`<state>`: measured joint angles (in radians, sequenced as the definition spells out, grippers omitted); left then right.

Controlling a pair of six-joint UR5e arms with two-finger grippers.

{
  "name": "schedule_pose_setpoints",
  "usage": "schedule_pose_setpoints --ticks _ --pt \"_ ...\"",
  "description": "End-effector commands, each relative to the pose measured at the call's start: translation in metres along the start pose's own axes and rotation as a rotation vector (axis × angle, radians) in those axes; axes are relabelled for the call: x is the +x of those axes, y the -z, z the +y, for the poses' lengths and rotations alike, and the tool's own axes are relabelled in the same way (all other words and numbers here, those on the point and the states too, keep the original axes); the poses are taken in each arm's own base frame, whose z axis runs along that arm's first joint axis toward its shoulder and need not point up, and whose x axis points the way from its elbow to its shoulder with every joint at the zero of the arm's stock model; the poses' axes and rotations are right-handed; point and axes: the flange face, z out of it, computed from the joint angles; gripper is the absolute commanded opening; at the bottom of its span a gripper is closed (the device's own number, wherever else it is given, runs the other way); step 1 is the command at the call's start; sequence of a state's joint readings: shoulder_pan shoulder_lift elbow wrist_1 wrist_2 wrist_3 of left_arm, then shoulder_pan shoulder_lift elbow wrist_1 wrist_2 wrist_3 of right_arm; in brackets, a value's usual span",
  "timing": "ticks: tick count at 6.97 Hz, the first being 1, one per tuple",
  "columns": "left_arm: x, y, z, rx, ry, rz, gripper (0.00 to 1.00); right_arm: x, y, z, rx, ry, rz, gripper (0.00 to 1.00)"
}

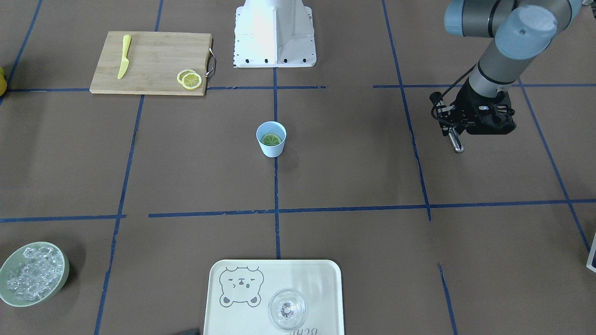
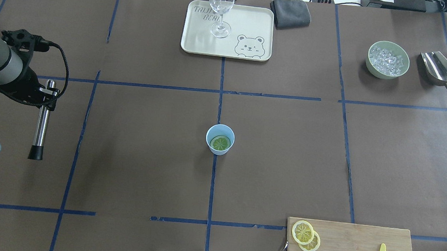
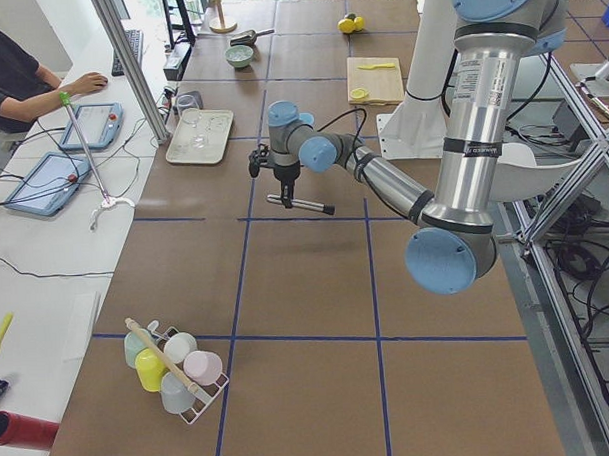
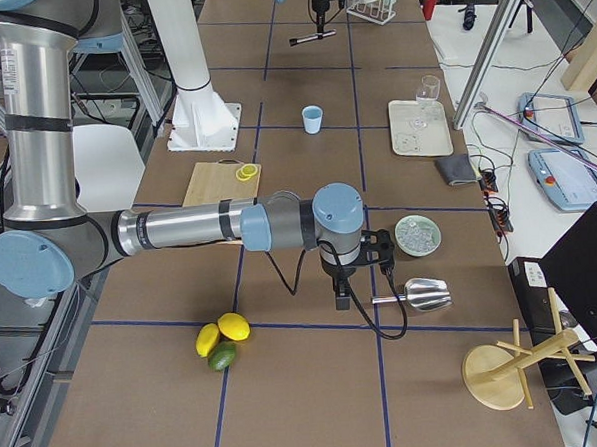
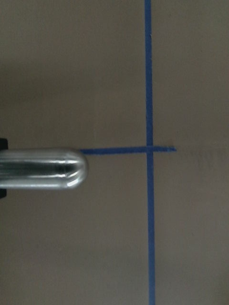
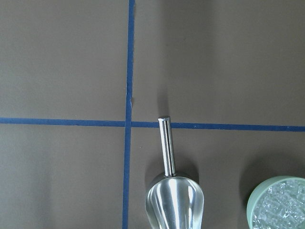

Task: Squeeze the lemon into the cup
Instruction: 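Lower the muddler onto the table at its original spot and release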

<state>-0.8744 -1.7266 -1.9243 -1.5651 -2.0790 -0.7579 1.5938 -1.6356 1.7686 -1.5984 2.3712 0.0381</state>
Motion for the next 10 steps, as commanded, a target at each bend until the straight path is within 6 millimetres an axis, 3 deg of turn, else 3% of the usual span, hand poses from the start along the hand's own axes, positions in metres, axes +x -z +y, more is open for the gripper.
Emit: schedule_pose_setpoints --ticks 1,4,8,9,10 --pt "-0.037 -0.048 -0.010 -0.040 -0.076 -0.127 0.00 -0.001 0.001 -0.001 0.001 0.003 0.001 1.00" --pt "-0.077 -0.098 -0.015 -0.122 -0.007 -0.195 0.00 -0.004 0.004 -0.002 0.015 0.017 0.001 1.00" --pt "-0.098 -0.107 -0.021 -0.136 0.059 -0.217 0.00 -0.007 0.007 -0.003 0.026 0.028 0.000 1.00" --pt "-0.099 -0.112 -0.024 -0.136 0.097 -0.225 0.27 -0.009 0.009 -0.002 0.030 0.032 0.000 1.00" --pt "-0.098 -0.112 -0.025 -0.135 0.098 -0.224 0.99 -0.010 0.009 -0.003 0.031 0.034 0.000 1.00"
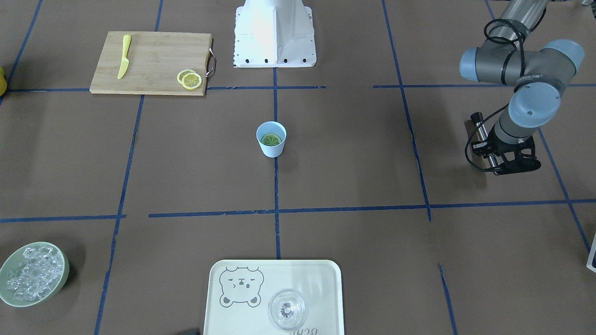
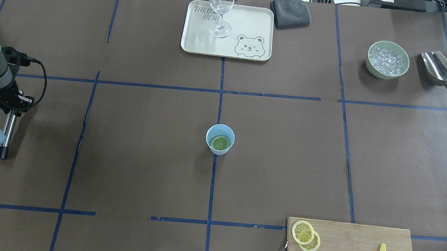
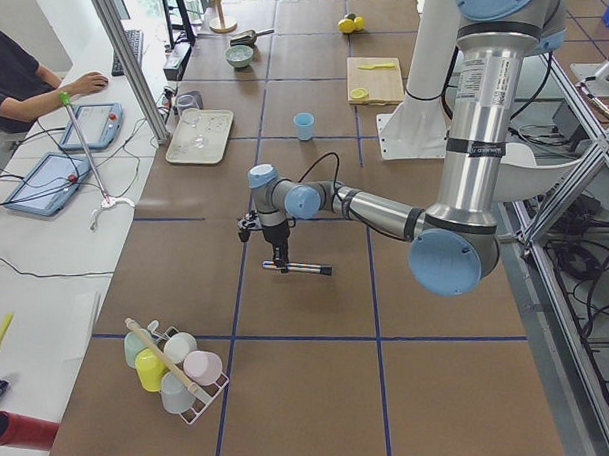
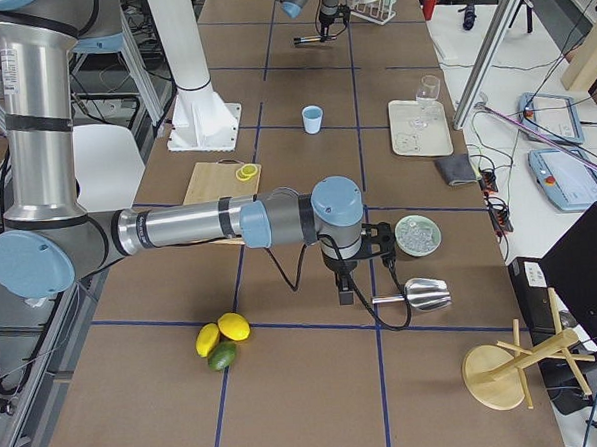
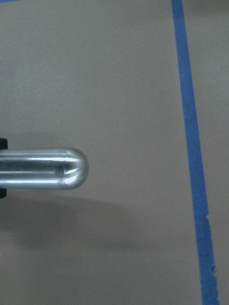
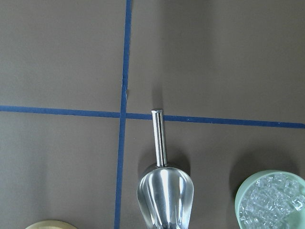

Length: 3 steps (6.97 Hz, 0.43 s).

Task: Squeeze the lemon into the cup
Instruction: 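Lower the muddler onto the table at its original spot and release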

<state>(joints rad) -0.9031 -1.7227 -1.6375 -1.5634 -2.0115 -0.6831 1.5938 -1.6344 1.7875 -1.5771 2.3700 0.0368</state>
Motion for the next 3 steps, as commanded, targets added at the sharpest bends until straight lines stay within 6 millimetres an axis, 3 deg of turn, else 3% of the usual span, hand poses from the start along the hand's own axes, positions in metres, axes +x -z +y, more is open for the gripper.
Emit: schedule_pose_setpoints --ticks 1,3 --pt "0.0003 -0.0016 -0.0020 -0.001 0.015 -0.002 1.00 -0.0012 0.0011 -0.0005 0.002 0.003 0.000 1.00" --pt "0.0021 0.0048 -0.0025 0.010 0.012 0.006 1.00 -0.0007 0.0007 0.0002 0.001 0.001 0.000 1.00"
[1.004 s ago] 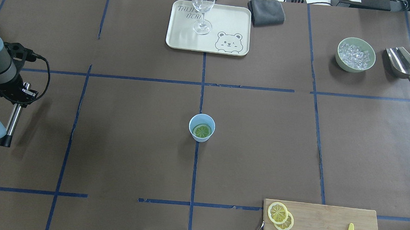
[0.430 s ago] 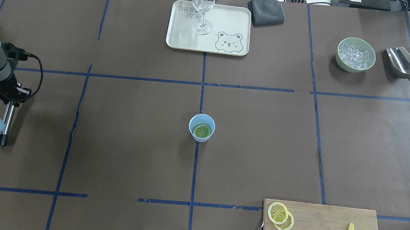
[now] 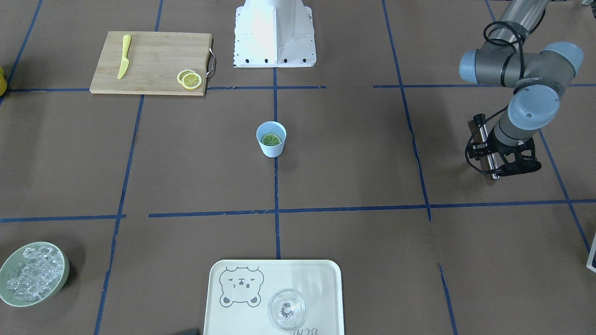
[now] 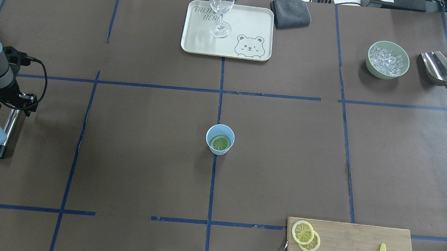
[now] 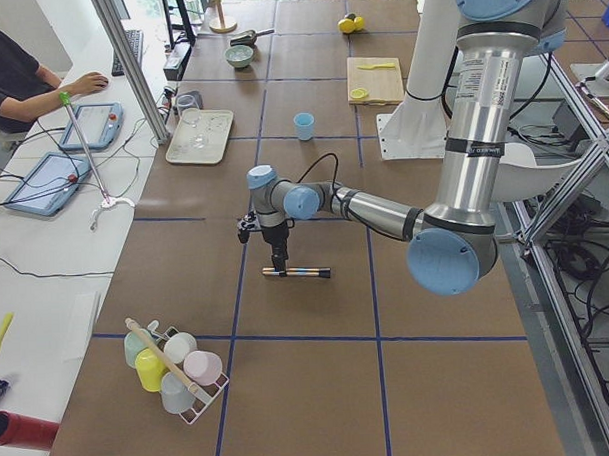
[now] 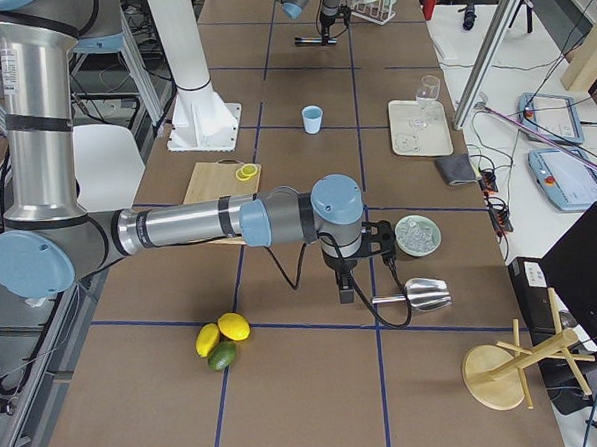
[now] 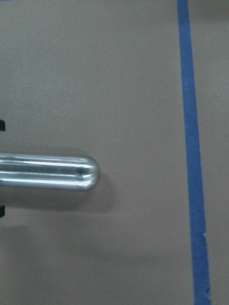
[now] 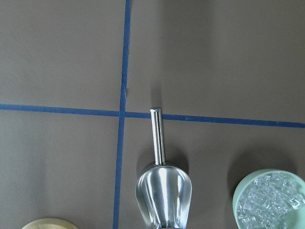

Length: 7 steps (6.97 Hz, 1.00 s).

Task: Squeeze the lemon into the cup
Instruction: 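Lower the muddler onto the table at its original spot and release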

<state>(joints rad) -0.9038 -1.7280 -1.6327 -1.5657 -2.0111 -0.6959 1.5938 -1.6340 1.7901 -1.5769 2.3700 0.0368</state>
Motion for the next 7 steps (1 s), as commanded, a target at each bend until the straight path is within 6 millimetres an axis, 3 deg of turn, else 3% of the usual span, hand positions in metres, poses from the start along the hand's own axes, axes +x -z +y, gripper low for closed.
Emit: schedule_pose_setpoints --ticks 1,2,3,4,6,7 --pt "-0.009 0.032 -0.012 0.051 0.013 0.033 1.00 0.000 0.000 0.001 -0.001 -0.001 0.000 1.00" --pt "-0.022 0.075 -0.026 0.114 0.040 0.070 1.00 0.001 -0.001 0.001 -0.002 -0.002 0.002 1.00" --pt "-0.022 0.116 -0.045 0.175 0.055 0.099 1.00 0.002 -0.002 0.003 -0.004 -0.006 0.002 1.00" --pt "-0.027 0.140 -0.055 0.182 0.075 0.141 1.00 0.002 -0.002 0.002 -0.005 -0.007 0.002 1.00" --pt "-0.080 0.194 -0.076 0.216 0.030 0.162 1.00 0.003 -0.003 0.003 -0.007 -0.009 0.000 1.00" --pt "-0.121 0.206 -0.079 0.230 -0.034 0.136 1.00 0.004 -0.004 0.005 -0.011 -0.015 -0.001 1.00"
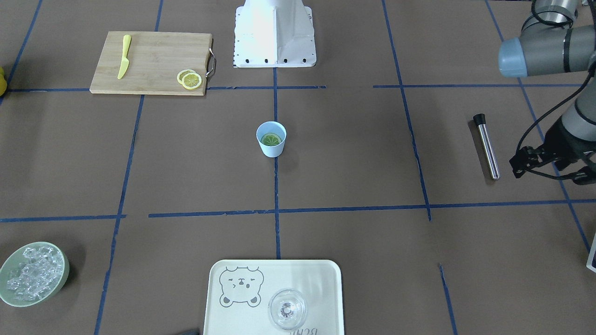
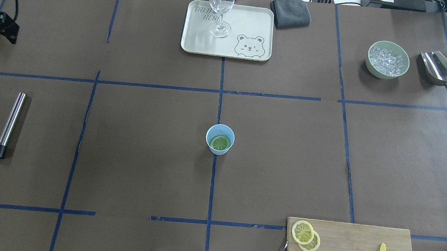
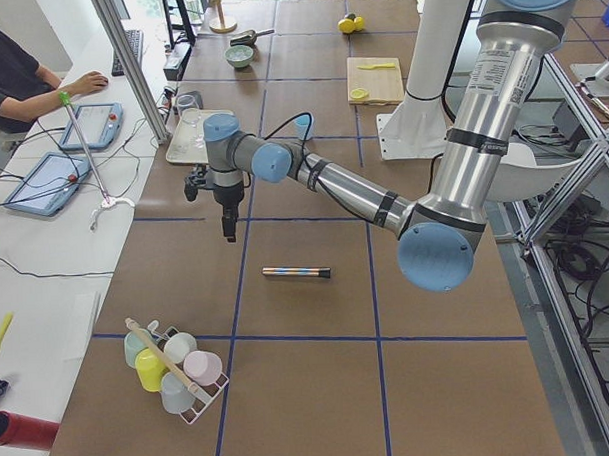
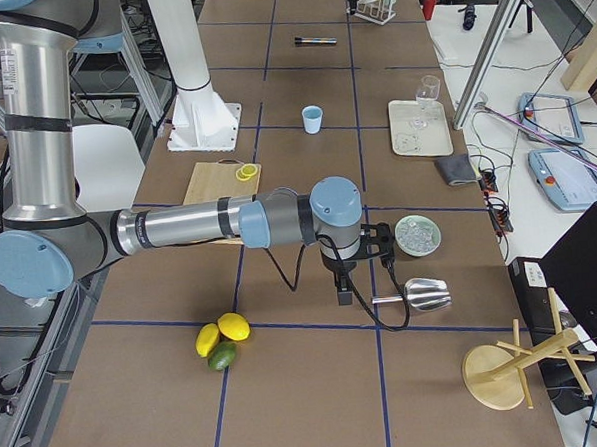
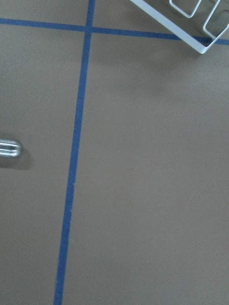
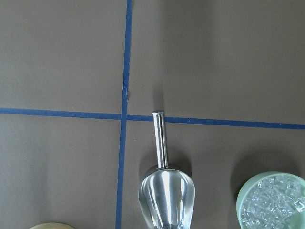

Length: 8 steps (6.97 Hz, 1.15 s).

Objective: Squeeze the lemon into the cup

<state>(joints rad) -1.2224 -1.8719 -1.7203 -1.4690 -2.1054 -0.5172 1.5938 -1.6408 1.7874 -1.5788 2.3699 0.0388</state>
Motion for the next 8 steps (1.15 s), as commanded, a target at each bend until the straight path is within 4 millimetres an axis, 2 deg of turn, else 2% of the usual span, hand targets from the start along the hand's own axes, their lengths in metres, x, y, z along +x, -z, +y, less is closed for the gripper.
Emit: schedule_pose_setpoints --ticks 1,2,3,4,5,6,8 --pt "-0.079 0.033 -0.013 0.015 -0.120 -0.015 1.00 0.003 -0.003 0.005 -0.009 -0.010 -0.004 1.00" --pt "-0.146 0.021 0.012 -0.016 -0.149 -0.006 1.00 0.002 -0.003 0.005 -0.010 -0.013 -0.006 1.00" --pt "-0.179 0.019 0.026 -0.035 -0.182 0.038 1.00 0.003 -0.003 0.005 -0.012 -0.015 -0.006 1.00" --pt "-0.223 0.011 0.055 -0.050 -0.133 0.070 1.00 0.003 -0.003 0.005 -0.011 -0.014 -0.004 1.00" --pt "-0.232 0.017 0.058 -0.043 -0.108 0.079 1.00 0.003 -0.003 0.006 -0.013 -0.016 -0.010 1.00" --pt "-0.236 0.018 0.052 -0.039 -0.083 0.126 1.00 0.000 -0.002 0.013 -0.016 -0.020 -0.025 1.00" --pt "-0.239 0.018 0.054 0.013 -0.134 0.127 1.00 -0.001 -0.001 0.025 -0.018 -0.022 -0.030 1.00"
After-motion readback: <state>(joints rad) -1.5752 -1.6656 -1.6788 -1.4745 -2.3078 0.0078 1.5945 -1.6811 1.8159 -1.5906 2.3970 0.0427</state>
